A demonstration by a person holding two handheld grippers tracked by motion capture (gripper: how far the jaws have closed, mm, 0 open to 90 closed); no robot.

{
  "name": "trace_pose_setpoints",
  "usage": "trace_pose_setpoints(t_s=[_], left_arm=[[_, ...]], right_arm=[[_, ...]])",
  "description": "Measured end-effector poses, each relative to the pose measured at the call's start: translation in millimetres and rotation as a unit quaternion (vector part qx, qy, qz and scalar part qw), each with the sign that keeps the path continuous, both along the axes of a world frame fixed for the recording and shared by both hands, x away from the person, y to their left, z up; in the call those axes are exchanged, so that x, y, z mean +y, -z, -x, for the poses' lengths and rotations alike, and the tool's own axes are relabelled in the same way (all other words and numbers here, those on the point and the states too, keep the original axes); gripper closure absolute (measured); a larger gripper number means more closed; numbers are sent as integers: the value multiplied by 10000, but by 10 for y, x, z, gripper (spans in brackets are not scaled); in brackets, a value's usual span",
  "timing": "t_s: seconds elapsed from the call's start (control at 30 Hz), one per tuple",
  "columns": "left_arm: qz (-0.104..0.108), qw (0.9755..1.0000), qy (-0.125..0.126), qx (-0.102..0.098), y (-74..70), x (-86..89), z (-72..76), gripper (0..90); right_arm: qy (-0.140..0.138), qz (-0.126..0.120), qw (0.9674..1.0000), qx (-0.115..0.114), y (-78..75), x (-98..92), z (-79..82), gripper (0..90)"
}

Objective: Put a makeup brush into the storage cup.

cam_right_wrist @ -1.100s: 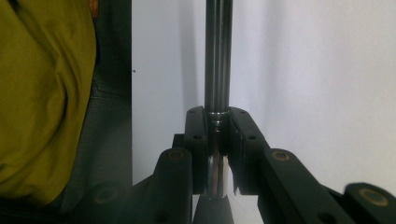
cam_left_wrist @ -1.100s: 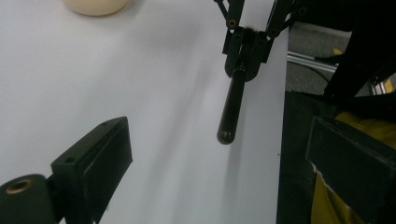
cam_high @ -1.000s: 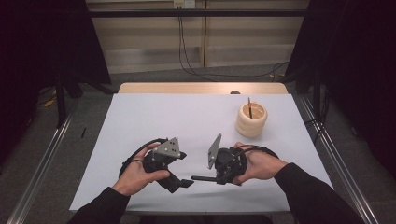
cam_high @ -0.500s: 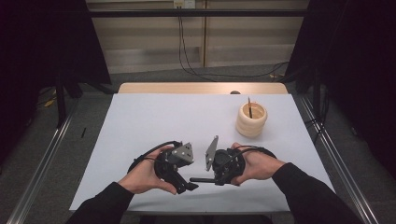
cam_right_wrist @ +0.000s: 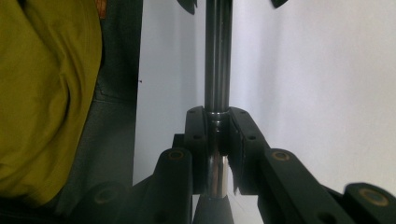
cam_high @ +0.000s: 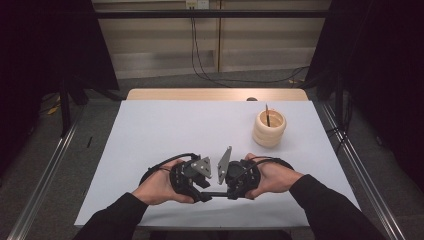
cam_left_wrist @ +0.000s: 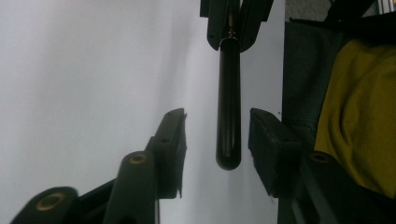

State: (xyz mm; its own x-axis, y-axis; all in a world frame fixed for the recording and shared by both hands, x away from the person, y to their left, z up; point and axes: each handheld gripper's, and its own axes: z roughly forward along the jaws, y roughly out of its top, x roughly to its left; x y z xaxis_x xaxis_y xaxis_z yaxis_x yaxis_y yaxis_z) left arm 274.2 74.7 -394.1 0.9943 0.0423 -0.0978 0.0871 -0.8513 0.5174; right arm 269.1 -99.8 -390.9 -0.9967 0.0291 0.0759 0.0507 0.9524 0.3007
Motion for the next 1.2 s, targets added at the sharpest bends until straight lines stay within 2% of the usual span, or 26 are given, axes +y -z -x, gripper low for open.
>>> trace_pose_setpoints(t_s=[0.03, 0.17, 0.2, 0.23, 0.27, 0.3, 0.37, 0.4, 0.43, 0.47, 0.5, 0.53, 0.57, 0.7, 0.73, 0.77, 0.83, 0.87, 0.93, 1.03, 1.07, 1.1, 1.17, 1.2], left_arm=[[15, 10000, 18, -38, 9, -10, 0, 614], [32, 9999, 151, 22, 10, -33, -7, 651], [26, 10000, 85, 5, 12, -37, 0, 656], [43, 9999, 158, -43, 23, -44, -15, 659], [29, 10000, 85, 4, 32, -42, -1, 666], [20, 10000, 9, -41, 41, -48, 9, 673], [45, 10000, 75, 25, 51, -58, 7, 686], [58, 10000, 2, 42, 56, -61, 17, 700], [67, 9999, 93, 98, 61, -67, 7, 724], [75, 9999, 55, 80, 61, -64, 11, 765], [72, 9998, 149, 84, 70, -70, 0, 785], [73, 9998, 113, 141, 80, -72, 11, 790], [3, 9993, 238, 281, 75, -68, 0, 792], [41, 9999, 63, 121, 81, -54, 16, 793], [67, 9998, 66, 192, 83, -51, 19, 794], [65, 9998, 111, 182, 85, -49, 17, 794], [107, 9995, 237, 201, 81, -48, 0, 794], [95, 9996, 161, 205, 82, -47, 13, 795], [54, 9995, 237, 220, 76, -44, -1, 795], [88, 9995, 200, 206, 85, -44, 11, 795], [-2, 9995, 232, 235, 69, -37, 8, 795], [-8, 9995, 223, 241, 71, -34, 10, 795], [7, 9996, 211, 202, 73, -27, 2, 795], [-42, 9990, 275, 351, 76, -21, 9, 795]], right_arm=[[22, -22, 10000, 6, 0, 2, 6, 786], [41, -76, 10000, -6, -9, 6, 11, 786], [31, -70, 10000, 15, -10, 7, 10, 786], [26, -78, 10000, 3, -8, 7, 12, 786], [46, -102, 9999, -7, -7, 7, 14, 786], [31, -105, 9999, -5, -7, 7, 13, 786], [-8, -138, 9999, -23, -3, 6, 9, 786], [-8, -153, 9999, -19, 0, 5, 7, 786], [-4, -173, 9998, -44, 2, 5, 7, 786], [-26, -236, 9997, -103, 8, 4, 0, 786], [-30, -247, 9996, -108, 8, 4, -1, 786], [-44, -241, 9996, -112, 9, 2, -3, 786], [-48, -264, 9996, -98, 13, 1, -3, 786], [-60, -252, 9997, -13, 20, -1, 16, 786], [-130, -323, 9993, -96, 24, -4, 2, 785], [-125, -331, 9993, -103, 22, -8, 1, 785], [-116, -299, 9995, -18, 16, -13, 11, 784], [-126, -306, 9995, -8, 17, -13, 11, 783], [-97, -282, 9996, 4, 13, -18, 13, 783], [-100, -318, 9994, 28, 18, -18, 15, 780], [-151, -355, 9992, 47, 22, -16, 10, 779], [-130, -394, 9991, -35, 29, -11, 6, 779], [-179, -433, 9989, -8, 32, -13, -3, 756], [-61, -378, 9992, 110, 20, -17, 10, 750]])
